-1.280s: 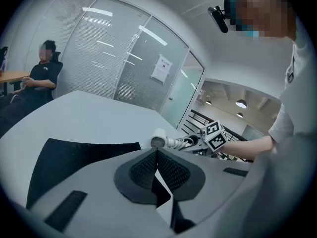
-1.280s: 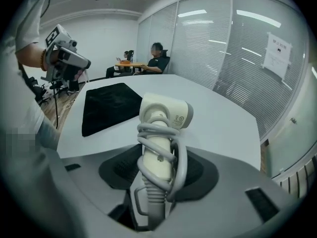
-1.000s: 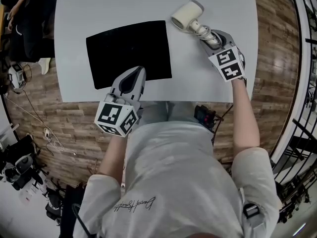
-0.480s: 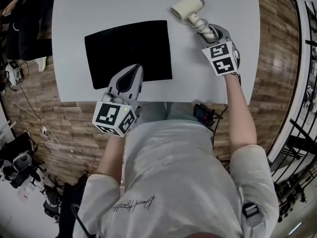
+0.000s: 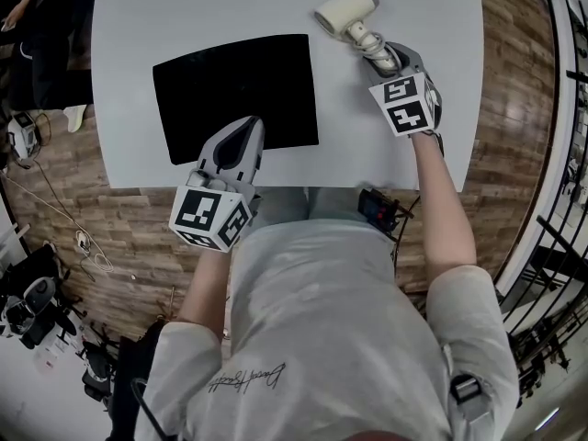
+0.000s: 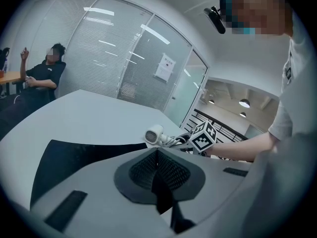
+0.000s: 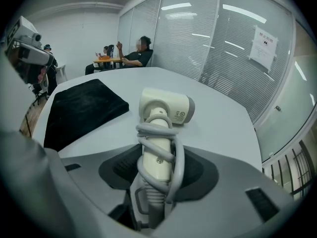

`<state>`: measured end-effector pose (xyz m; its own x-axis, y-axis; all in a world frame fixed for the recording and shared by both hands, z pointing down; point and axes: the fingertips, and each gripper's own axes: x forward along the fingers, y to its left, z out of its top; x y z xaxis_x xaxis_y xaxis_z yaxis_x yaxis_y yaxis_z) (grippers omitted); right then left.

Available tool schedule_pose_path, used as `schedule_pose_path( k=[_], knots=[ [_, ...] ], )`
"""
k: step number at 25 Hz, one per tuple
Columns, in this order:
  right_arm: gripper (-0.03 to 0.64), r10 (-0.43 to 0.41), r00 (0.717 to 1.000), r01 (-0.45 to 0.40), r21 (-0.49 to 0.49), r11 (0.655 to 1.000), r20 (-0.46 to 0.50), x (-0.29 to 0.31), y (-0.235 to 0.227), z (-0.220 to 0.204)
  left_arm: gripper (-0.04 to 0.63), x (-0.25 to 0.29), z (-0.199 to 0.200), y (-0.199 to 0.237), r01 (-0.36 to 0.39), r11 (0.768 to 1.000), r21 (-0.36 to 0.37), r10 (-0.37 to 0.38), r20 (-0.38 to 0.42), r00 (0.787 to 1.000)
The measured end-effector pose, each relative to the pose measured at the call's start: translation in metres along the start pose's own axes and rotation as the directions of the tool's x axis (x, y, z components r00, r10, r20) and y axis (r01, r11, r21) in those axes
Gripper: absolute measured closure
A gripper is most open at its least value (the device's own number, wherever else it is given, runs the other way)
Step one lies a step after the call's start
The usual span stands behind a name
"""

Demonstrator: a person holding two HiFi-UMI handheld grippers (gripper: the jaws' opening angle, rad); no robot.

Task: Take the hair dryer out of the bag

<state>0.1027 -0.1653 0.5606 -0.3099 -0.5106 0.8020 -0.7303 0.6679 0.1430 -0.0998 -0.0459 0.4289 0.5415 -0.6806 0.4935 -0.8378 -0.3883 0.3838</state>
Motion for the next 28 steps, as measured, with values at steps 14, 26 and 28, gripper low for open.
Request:
schedule_pose_path(
  k=[14,26,28],
  knots=[
    [0.4,-0.006,1.0,0.006,0.012,1.0,-0.013,0.003,-0.004,-0.011,0.583,0.0,0.001,-0.006,-0.006,1.0,0.003,0.006,-0.004,1.0],
    [0.391,-0.039,0.999,0.039,-0.003,0.999,-0.01,0.006,-0.009,-0.015,0.583,-0.01,0.001,-0.008,-0.029,1.0,-0.01,0.029,0.013,0.999],
    [0.391,-0.04,0.999,0.04,-0.013,0.999,-0.009,0.007,-0.007,-0.013,0.583,-0.013,0.001,-0.006,-0.03,0.999,-0.011,0.03,0.018,0.999]
  ],
)
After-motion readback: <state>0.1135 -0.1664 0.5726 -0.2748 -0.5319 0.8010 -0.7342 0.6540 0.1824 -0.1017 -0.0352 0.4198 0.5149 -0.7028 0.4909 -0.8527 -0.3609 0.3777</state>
